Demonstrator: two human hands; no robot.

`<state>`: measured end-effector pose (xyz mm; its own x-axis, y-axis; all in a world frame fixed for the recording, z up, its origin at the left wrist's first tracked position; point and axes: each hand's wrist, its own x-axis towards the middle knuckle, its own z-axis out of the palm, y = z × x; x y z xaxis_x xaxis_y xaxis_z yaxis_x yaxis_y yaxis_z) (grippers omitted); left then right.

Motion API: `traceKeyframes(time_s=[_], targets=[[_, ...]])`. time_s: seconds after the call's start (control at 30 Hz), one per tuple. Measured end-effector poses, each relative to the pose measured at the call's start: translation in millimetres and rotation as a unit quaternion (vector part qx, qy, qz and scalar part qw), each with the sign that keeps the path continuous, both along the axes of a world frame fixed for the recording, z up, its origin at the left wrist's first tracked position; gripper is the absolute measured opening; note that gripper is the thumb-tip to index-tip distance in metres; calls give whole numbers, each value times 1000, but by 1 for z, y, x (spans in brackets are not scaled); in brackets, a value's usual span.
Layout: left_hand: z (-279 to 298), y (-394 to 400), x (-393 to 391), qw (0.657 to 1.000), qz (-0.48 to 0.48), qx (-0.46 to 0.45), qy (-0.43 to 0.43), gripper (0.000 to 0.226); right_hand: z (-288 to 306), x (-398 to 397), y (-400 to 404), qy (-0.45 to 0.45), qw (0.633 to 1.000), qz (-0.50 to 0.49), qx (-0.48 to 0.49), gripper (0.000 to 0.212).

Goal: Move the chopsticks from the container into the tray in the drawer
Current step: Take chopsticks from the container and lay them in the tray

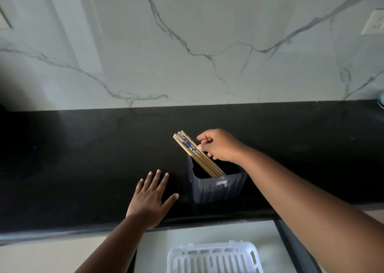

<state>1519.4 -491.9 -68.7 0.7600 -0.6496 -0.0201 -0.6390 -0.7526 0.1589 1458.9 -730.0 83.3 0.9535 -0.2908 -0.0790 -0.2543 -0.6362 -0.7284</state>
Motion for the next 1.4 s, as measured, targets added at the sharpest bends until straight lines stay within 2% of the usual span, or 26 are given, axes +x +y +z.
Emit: traceKeyframes(time_s=[0.27, 0.4, 0.53, 0.73, 0.8, 0.87, 0.93, 1.0, 1.07, 1.1, 1.13, 1.2, 1.27, 1.33, 1.4], targets=[[-1, 1, 0, 1000, 4, -6, -3, 90, 6, 21, 3, 47, 998, 38, -21, 30], [-1, 1, 0, 1000, 6, -9, -6, 90, 6, 23, -1, 31, 999, 24, -9, 15], [-1, 1, 0, 1000, 7, -16, -2, 90, 9, 20, -4, 10, 1000, 26, 0, 13], [-2, 1, -1, 1000, 9, -25, 9, 90, 30, 3, -10, -52, 998, 18, -18, 13], [-1, 2, -3, 999, 11, -32, 29, 86, 49, -5, -13, -91, 996, 3, -12, 10], [7, 2, -4, 994, 24, -78, 73, 81, 77, -15, -16, -140, 990, -21, 6, 6], [30, 0, -1, 967, 78, -213, 119, 67, 109, -26, -19, -194, 979, -39, 40, 1], [71, -1, 5, 918, 106, -375, 79, 48, 142, -38, -19, -249, 963, -50, 85, 4], [126, -5, 4, 863, 72, -500, 10, 32, 169, -49, -14, -294, 945, -53, 133, 4], [156, -9, -1, 842, 46, -537, 8, 28, 180, -53, -11, -310, 937, -50, 154, 4], [185, -14, -8, 827, 12, -560, 39, 28, 188, -56, -6, -320, 931, -44, 171, 4], [232, -25, -26, 795, -73, -575, 179, 38, 198, -59, 7, -326, 924, -33, 197, 5], [260, -38, -42, 785, -134, -539, 276, 48, 201, -59, 22, -321, 923, -24, 212, 4], [272, -47, -54, 793, -143, -512, 297, 34, 201, -59, 35, -315, 923, -22, 218, 3], [276, -48, -61, 783, -123, -521, 317, 15, 201, -60, 45, -310, 925, -26, 220, 4]])
